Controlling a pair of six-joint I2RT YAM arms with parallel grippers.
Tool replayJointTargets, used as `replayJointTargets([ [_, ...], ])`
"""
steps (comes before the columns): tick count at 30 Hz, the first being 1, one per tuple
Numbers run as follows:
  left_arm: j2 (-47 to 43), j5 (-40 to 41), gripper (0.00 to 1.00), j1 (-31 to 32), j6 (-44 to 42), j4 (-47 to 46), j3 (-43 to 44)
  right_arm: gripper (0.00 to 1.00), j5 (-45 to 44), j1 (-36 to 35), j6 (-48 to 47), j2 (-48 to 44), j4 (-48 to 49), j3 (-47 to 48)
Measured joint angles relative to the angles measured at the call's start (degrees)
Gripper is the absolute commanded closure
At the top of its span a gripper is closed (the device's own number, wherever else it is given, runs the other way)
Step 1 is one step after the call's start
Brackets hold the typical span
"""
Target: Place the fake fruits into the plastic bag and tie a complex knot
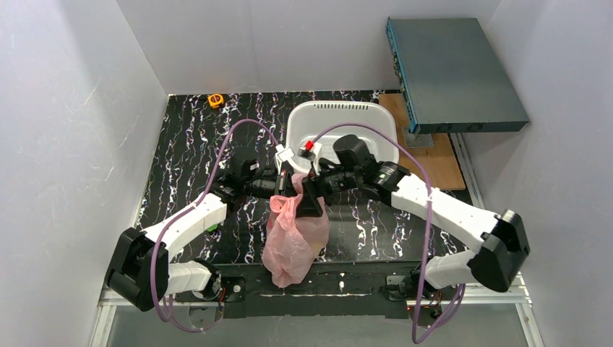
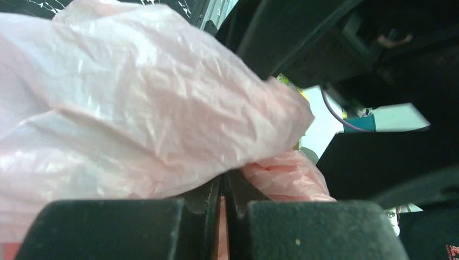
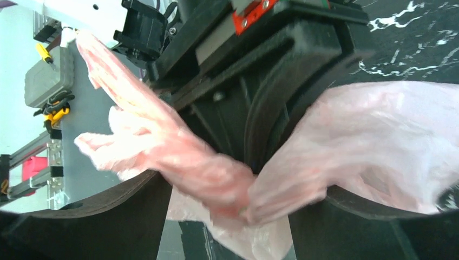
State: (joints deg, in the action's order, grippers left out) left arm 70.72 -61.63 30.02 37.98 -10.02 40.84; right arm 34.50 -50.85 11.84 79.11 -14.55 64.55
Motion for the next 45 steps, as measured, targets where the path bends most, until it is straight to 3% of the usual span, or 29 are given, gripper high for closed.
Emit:
replayJointTargets([
  [5,-0.02,-0.11,1.00,0.11,-0.04,-0.02,0.00,0.21,0.79,3.13,-4.66,-8.81,-4.92,-1.46],
  [8,0.00,-0.09,1.00,0.11,0.00,-0.11,0.00,0.38,1.31,3.98,-6.58,-14.86,-7.45,-2.21],
  [11,0.02,-0.04,1.00,0.11,0.02,-0.24,0.02,0.68,1.51,3.98,-8.50,-19.28,-9.46,-3.61],
  [13,0.13,-0.04,1.00,0.11,0.02,-0.28,0.04,0.73,1.25,3.96,-9.53,-20.26,-10.19,-4.83],
  [21,1.84,-0.07,1.00,0.11,0.35,-0.68,0.17,0.72,-1.92,3.96,-12.13,-13.77,-11.10,-8.07],
  [28,2.97,-0.07,1.00,0.11,0.72,-1.20,0.48,0.62,-1.22,3.56,-12.28,-11.21,-7.48,-8.09],
  [45,3.10,-0.13,1.00,0.22,1.55,-2.82,0.98,0.52,0.00,2.78,-12.07,-6.84,-5.22,-5.40],
])
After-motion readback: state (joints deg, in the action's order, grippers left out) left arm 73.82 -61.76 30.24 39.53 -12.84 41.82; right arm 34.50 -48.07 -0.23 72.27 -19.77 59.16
